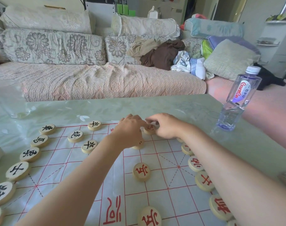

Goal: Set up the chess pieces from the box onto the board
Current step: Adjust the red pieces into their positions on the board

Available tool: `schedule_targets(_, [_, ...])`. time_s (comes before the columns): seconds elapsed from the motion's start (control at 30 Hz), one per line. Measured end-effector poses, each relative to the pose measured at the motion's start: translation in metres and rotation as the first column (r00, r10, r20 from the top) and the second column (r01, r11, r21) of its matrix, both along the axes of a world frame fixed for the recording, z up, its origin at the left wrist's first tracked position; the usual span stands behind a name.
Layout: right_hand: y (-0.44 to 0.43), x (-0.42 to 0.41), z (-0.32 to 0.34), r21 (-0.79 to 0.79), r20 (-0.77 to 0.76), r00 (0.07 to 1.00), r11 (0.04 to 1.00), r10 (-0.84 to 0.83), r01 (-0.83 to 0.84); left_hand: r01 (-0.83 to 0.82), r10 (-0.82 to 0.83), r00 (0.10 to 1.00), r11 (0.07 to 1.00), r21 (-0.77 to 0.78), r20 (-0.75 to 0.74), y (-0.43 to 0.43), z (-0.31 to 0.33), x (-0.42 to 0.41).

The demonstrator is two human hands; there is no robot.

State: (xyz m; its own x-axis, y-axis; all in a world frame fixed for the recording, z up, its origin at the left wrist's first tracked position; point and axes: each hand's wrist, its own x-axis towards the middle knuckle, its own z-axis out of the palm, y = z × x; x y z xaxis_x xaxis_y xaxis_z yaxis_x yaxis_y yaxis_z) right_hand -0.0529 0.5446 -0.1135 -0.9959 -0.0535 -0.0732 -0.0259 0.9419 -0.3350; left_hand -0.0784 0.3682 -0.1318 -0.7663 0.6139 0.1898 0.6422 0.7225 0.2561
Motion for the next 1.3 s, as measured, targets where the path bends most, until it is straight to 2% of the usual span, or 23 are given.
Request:
schedule_targets(0.2, [-0.005, 0.002, 0.003, 0.074, -0.07, 0.994, 0.994, -0.08, 0.085, 0.001, -0.003, 0.999, 0.999, 0.04, 0.045, -0.004, 0.0, -0.002])
schedule_targets(0.4, [0.0, 0.006, 0.007, -0.067, -0.018, 1.0, 0.998, -0.004, 0.003, 0.003, -0.005, 1.0, 0.999, 0.04, 0.028, -0.007, -0.002, -0.002])
schedule_targets(0.6, [0.0, 0.006, 0.001, -0.041, -0.035, 0.996, 0.996, -0.086, 0.085, 0.035, -0.035, 0.999, 0.999, 0.039, 0.0, -0.003, -0.001, -0.002])
schedule_targets(0.87, [0.002, 0.008, 0.005, -0.083, -0.029, 1.0, 0.997, 0.002, -0.005, 0.034, -0.036, 0.998, 0.998, 0.061, 0.041, -0.002, -0.003, -0.002])
schedule_targets(1.13, [0.0, 0.011, 0.005, -0.096, -0.027, 1.0, 0.995, -0.004, 0.001, 0.02, -0.023, 0.998, 0.998, 0.06, 0.057, -0.002, 0.001, -0.002])
schedule_targets(1.3, [0.004, 0.018, 0.016, -0.104, -0.015, 0.999, 0.994, -0.036, 0.035, 0.025, -0.026, 1.0, 0.996, 0.09, 0.012, -0.004, 0.004, 0.007])
